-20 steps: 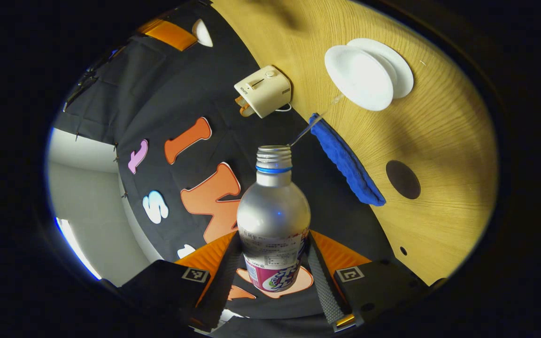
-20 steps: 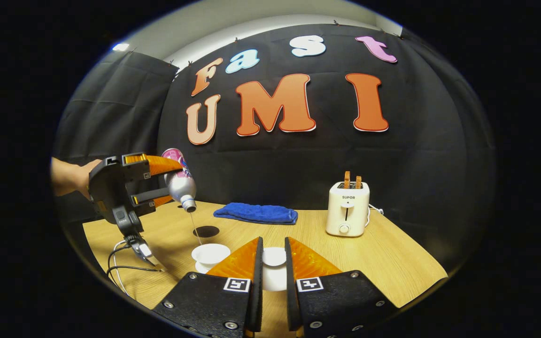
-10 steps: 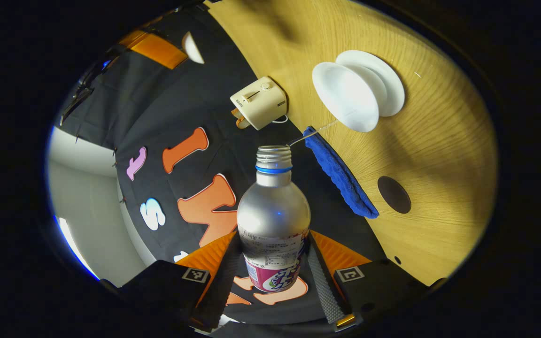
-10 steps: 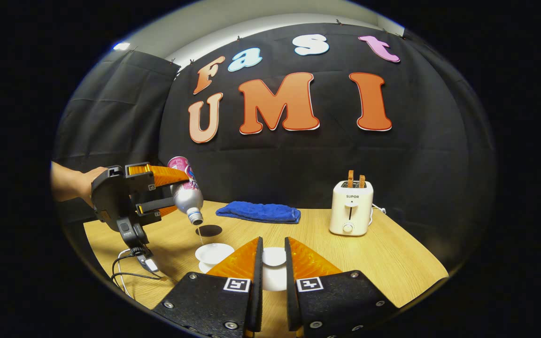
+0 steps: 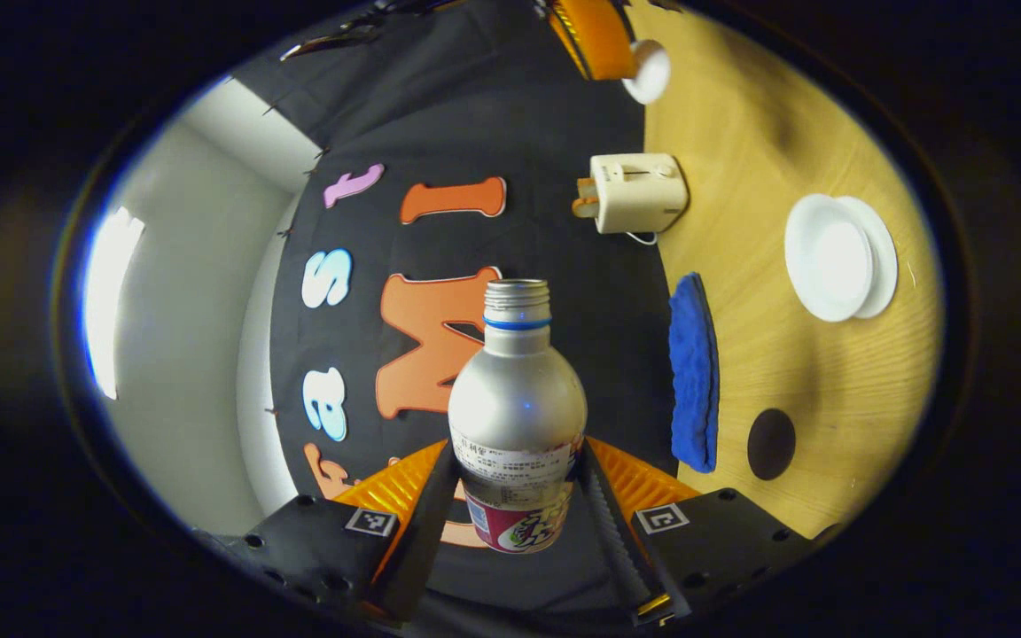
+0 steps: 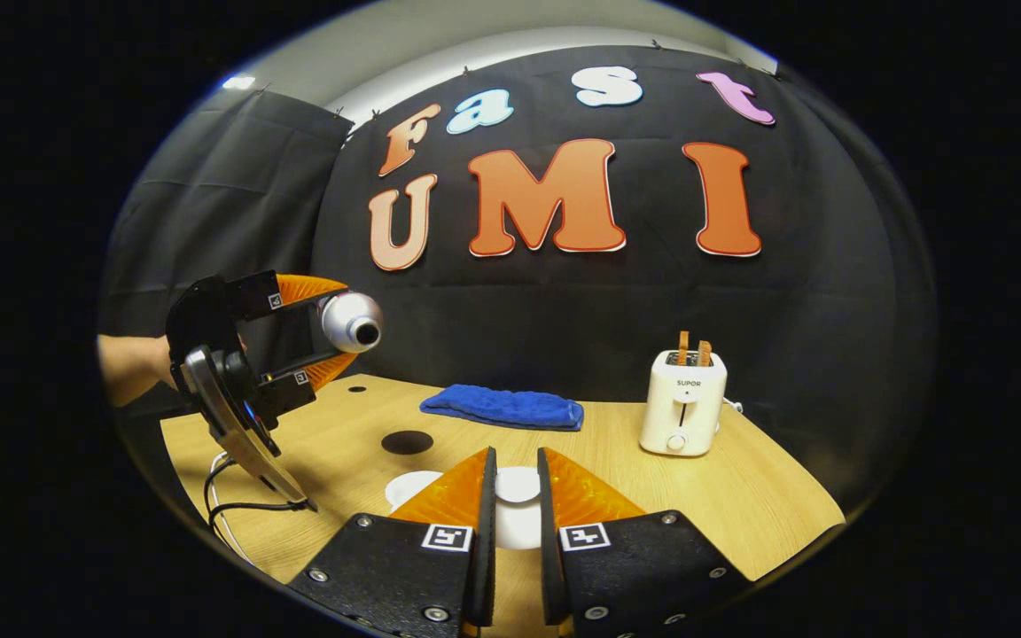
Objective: Open the teacup lid with one hand, grasp the water bottle and pour water into the teacup with the other hand; after pouring, place the water bottle on the coaster and then close the teacup lid.
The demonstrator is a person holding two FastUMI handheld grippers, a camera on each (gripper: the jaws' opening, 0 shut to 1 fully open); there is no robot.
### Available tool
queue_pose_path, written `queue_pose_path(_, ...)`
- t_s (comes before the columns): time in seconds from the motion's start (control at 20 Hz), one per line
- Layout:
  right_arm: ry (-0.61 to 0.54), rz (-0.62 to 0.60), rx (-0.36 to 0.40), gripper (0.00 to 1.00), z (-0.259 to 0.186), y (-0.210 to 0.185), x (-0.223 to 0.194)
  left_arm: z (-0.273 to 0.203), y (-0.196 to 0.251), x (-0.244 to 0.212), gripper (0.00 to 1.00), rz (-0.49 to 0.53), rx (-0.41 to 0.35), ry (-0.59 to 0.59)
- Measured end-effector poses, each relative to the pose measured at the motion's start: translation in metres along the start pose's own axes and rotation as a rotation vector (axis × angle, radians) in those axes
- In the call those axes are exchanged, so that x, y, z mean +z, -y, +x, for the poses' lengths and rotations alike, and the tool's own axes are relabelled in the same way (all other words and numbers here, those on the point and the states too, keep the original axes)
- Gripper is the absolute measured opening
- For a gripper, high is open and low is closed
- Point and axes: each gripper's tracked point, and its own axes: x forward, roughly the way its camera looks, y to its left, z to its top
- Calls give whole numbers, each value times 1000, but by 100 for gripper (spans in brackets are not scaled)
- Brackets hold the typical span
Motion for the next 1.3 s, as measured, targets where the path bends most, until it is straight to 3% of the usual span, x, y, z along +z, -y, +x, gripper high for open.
queue_pose_path(0.35, -15, -29, 25, 22, 21, -22, 6, 6, -19, -39, 82, -523, 85, -110)
queue_pose_path(0.4, -16, -35, 24, 22, 24, -24, 6, 9, -20, -45, 77, -599, 84, -123)
queue_pose_path(0.45, -18, -36, 27, 22, 26, -26, 7, 15, -18, -47, 82, -672, 84, -135)
queue_pose_path(0.65, -30, -41, 42, 22, 38, -38, 8, 34, -2, -59, 82, -931, 51, -196)
queue_pose_path(0.9, -45, -50, 64, 22, 53, -51, 6, 33, 17, -69, 82, -1157, 17, -291)
queue_pose_path(1.25, -102, -65, 75, 22, 69, -59, -13, 50, 82, -103, 82, -1454, -58, -412)
queue_pose_path(1.3, -109, -72, 76, 22, 70, -60, -16, 52, 90, -106, 87, -1488, -73, -422)
